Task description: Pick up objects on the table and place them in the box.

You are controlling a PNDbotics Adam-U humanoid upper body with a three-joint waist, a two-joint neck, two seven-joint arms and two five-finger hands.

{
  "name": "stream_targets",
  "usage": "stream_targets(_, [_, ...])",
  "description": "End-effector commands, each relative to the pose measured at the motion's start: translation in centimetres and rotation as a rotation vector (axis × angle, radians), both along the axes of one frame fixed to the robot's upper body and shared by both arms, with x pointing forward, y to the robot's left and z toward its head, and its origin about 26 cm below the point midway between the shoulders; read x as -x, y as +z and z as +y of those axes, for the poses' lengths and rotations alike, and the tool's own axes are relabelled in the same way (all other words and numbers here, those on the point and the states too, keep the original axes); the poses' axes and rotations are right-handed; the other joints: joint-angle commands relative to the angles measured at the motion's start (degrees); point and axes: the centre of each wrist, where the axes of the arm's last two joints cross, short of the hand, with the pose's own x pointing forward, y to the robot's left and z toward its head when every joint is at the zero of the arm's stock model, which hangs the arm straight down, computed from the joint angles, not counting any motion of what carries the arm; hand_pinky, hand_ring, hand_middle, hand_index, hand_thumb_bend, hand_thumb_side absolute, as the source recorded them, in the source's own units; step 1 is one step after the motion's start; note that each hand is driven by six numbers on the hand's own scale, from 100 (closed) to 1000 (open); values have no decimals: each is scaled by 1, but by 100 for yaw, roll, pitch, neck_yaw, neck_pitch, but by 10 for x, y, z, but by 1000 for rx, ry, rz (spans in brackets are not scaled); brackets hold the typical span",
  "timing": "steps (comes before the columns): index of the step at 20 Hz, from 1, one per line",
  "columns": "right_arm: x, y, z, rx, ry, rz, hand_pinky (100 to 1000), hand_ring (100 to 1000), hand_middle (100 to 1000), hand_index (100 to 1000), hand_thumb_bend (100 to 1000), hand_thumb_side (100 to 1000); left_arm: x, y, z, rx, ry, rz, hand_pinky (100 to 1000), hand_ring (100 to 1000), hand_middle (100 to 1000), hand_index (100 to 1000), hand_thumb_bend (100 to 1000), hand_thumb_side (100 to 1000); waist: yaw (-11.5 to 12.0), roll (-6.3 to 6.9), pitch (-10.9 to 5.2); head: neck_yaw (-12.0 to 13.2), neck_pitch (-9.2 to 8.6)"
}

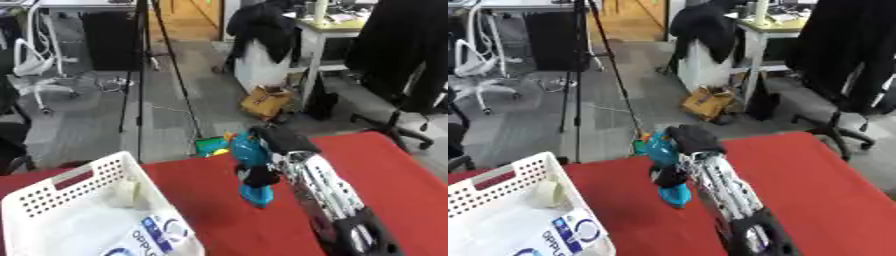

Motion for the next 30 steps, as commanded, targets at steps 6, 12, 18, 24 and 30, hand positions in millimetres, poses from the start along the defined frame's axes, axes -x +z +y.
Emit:
stream_targets(6, [24, 38, -5, -28, -12, -60, 332, 369, 287, 384, 100, 452, 2, 6, 1, -20, 1, -22, 822, 796, 800, 811, 100, 1000, 27, -70, -205, -23, 78])
stream_targets(12, [30, 52, -6, -11, 13, -81, 330, 368, 287, 382, 100, 453, 2, 7, 1, -26, -2, -25, 821, 796, 800, 811, 100, 1000, 56, -108, -241, -47, 103])
stream_targets(18, [31, 60, -3, 4, 41, -81, 327, 367, 286, 381, 100, 475, 2, 7, 1, -28, -4, -24, 820, 796, 800, 810, 100, 1000, 127, -120, -250, -30, 120])
stream_targets(24, [32, 68, 1, 23, 72, -91, 326, 367, 287, 381, 100, 457, 2, 8, 0, -29, -5, -24, 818, 796, 800, 811, 100, 1000, 206, -147, -274, 37, 161])
stream_targets(30, [30, 71, 3, 41, 88, -87, 323, 367, 288, 381, 100, 458, 2, 8, 0, -27, -8, -25, 817, 796, 800, 811, 100, 1000, 393, -173, -278, -53, 135])
